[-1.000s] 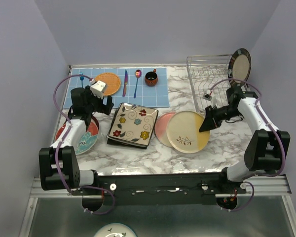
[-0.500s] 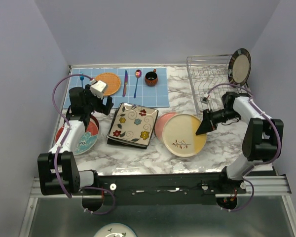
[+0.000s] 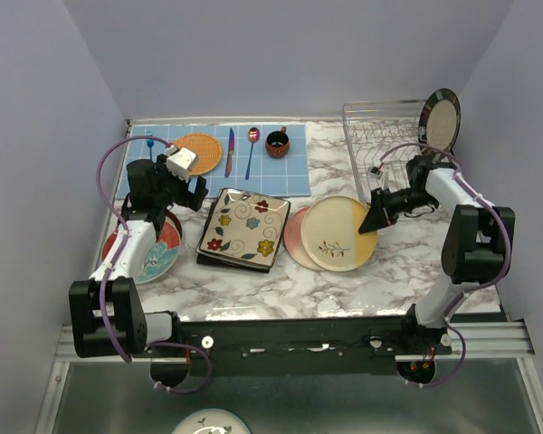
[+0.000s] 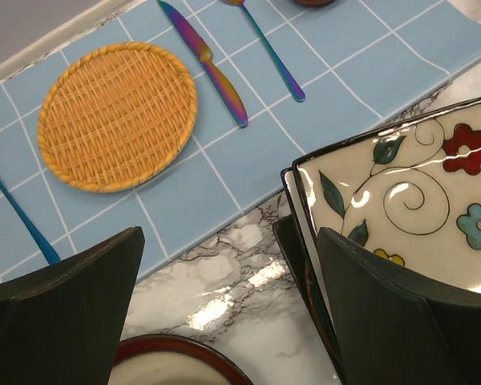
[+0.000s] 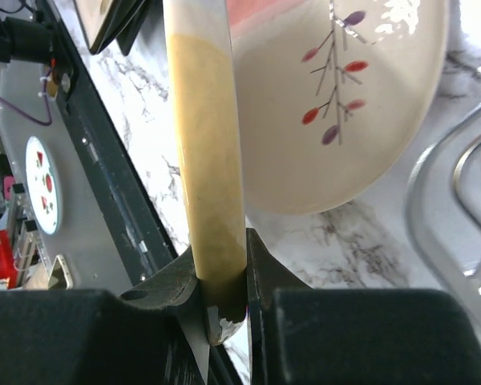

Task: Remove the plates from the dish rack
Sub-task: Place the plate at the center of the board.

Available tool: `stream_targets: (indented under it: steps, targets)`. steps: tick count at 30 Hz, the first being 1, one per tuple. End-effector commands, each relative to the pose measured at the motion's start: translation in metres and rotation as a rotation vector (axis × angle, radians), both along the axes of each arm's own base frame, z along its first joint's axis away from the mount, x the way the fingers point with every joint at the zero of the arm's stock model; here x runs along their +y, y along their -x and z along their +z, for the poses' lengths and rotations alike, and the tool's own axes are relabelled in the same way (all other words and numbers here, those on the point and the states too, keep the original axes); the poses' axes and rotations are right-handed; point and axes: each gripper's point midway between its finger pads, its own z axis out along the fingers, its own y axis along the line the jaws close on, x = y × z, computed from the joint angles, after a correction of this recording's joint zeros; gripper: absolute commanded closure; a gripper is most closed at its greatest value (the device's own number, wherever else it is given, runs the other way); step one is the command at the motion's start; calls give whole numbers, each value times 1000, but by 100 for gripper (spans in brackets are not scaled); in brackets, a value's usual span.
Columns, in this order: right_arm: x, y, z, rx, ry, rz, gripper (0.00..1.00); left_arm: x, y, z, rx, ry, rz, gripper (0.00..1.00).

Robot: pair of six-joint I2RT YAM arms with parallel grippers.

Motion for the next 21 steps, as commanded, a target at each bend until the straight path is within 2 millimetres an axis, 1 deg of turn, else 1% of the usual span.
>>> stream_targets:
  steps: [1, 3, 8, 12, 17, 21]
  targets:
    - [6, -19, 14, -16, -59, -23, 99, -1, 5, 3, -14, -16, -19, 2]
    - [7, -23, 12, -11, -67, -23, 99, 0, 5, 1, -13, -20, -18, 2]
    - [11, -27, 12, 22, -109, -19, 99, 1, 5, -3, -7, -32, -15, 2]
    - [12, -29, 9, 41, -124, -20, 99, 1, 5, -3, -12, -37, -17, 2]
    - [15, -32, 10, 67, -146, -17, 99, 2, 4, -2, -13, -37, -14, 2]
    - [22, -30, 6, 94, -156, -1, 99, 2, 3, -2, -15, -39, -13, 2]
